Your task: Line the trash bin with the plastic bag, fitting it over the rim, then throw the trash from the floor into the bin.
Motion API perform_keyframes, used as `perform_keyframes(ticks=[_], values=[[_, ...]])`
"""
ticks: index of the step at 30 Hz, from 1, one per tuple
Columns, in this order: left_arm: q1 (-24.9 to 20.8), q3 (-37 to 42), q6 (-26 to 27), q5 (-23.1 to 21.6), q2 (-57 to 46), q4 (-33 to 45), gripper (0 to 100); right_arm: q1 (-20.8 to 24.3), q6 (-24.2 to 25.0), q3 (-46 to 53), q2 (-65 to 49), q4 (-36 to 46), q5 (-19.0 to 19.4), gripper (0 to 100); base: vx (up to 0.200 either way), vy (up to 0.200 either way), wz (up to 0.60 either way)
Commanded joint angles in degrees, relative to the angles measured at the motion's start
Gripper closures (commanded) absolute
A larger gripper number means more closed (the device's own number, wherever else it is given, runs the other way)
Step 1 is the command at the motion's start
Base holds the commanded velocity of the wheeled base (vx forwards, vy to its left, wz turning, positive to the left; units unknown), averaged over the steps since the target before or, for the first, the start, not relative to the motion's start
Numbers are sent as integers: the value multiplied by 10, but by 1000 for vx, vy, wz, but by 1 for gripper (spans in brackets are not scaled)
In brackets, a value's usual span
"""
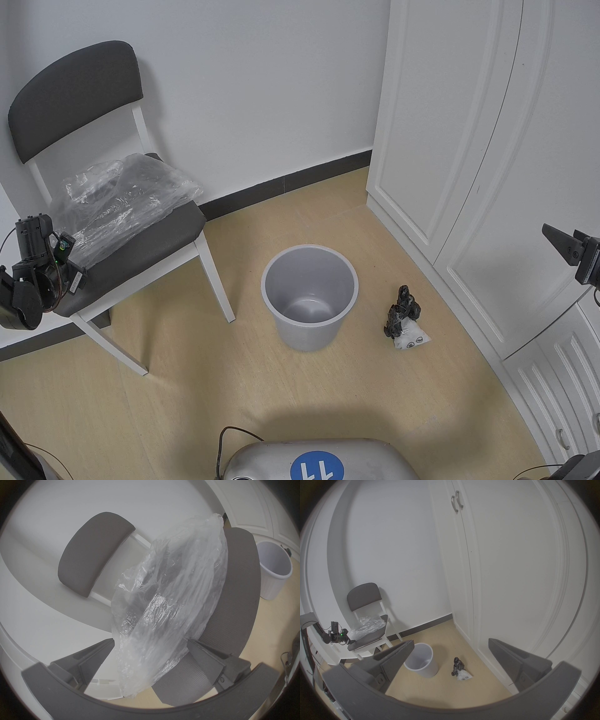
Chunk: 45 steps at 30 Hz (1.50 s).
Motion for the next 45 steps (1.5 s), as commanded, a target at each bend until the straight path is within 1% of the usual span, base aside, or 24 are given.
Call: perform_keyframes(ticks=[1, 3, 4, 6, 10, 15, 17, 20, 22, 24, 26, 29, 33, 37, 45], values=[[2, -14, 0, 2, 18, -8, 0, -4, 0, 4, 11, -12, -1, 0, 0, 0, 0], [2, -20, 1, 3, 26, -15, 0, -8, 0, 3, 12, -14, -1, 0, 0, 0, 0], [4, -31, 1, 5, 43, -34, 0, -16, 1, 4, 15, -16, 0, 0, 0, 0, 0], [6, -44, 2, 9, 54, -49, 0, -18, 1, 3, 18, -17, 0, 0, 0, 0, 0], [11, -63, 1, 11, 54, -50, 0, -21, 1, 3, 18, -17, 0, 0, 0, 0, 0], [19, -90, 1, 11, 32, -45, 0, -22, 1, 3, 18, -17, 0, 0, 0, 0, 0], [28, -129, -1, 11, 13, -28, 0, -22, 1, 2, 18, -17, -1, 0, 0, 0, 0], [34, -153, -6, 10, -2, -16, 0, -22, 1, 2, 18, -17, -1, 0, 0, 0, 0], [35, -186, -27, 10, -23, 9, 0, -22, 1, 2, 18, -17, -1, 0, 0, 0, 0], [34, -197, -41, 9, -37, 30, 0, -21, 1, 2, 18, -17, 0, 0, 0, 0, 0], [29, -196, -55, 6, -47, 56, 0, -21, 1, 3, 18, -17, 0, 0, 0, 0, 0], [23, -180, -65, 5, -50, 74, 0, -21, 0, 3, 18, -17, -1, 0, 0, 0, 0], [9, -163, -77, 5, -38, 73, 0, -21, 0, 3, 17, -17, 0, 0, 0, 0, 0], [-2, -167, -92, 5, -16, 71, 0, -21, 1, 2, 17, -17, 0, 0, 0, 0, 0], [-1, -173, -92, 11, 24, 65, 0, -22, 1, 2, 18, -17, 0, 0, 0, 0, 0]])
